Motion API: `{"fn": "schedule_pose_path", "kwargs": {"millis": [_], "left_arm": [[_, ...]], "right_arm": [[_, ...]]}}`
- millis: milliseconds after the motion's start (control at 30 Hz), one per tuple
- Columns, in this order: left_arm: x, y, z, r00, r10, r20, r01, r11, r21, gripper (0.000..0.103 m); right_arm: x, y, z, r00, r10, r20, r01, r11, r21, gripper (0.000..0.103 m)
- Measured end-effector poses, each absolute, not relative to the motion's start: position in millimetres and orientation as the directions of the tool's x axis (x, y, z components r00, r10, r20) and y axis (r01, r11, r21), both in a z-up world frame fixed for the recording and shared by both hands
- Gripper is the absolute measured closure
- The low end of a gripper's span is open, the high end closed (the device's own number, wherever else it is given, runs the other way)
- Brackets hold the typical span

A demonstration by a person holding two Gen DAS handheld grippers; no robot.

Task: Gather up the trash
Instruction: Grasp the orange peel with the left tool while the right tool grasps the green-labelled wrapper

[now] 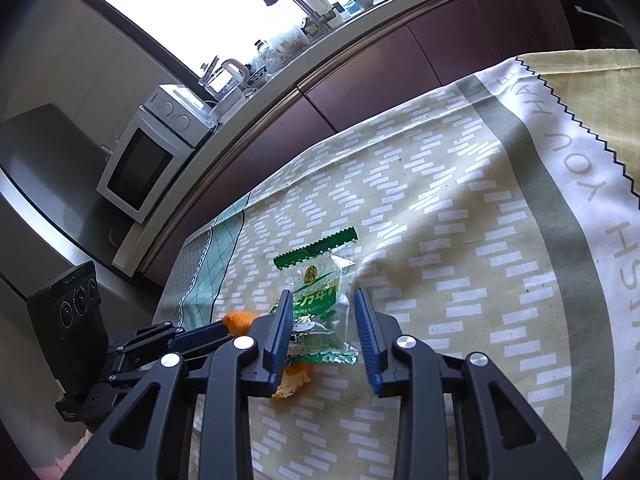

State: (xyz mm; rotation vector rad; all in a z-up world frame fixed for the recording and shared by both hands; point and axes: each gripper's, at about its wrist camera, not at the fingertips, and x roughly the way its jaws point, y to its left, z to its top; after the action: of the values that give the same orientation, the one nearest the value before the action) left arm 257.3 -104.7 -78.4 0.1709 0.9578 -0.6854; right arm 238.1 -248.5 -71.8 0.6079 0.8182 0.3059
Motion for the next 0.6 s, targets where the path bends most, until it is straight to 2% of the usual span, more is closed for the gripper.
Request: {"fn": "schedule_pose_path", "kwargs": {"millis": [67, 167, 600], "left_arm": [[255, -103, -78, 0.396, -0.461, -0.795, 0.602, 0.783, -0.154, 0.088], [251, -99, -75, 0.403, -0.472, -0.784, 0.594, 0.786, -0.168, 0.092], [221, -61, -59, 0.457, -0.489, -0.743, 0.540, 0.816, -0.205, 0.096]], "right_arm": [[237, -248, -71, 0.658, 0.479, -0.581, -0.033, 0.790, 0.613, 0.089], [232, -252, -66, 0.677, 0.469, -0.568, -0.038, 0.792, 0.609, 0.093], [202, -267, -49, 0.735, 0.466, -0.493, -0.054, 0.765, 0.642, 0.095]]}}
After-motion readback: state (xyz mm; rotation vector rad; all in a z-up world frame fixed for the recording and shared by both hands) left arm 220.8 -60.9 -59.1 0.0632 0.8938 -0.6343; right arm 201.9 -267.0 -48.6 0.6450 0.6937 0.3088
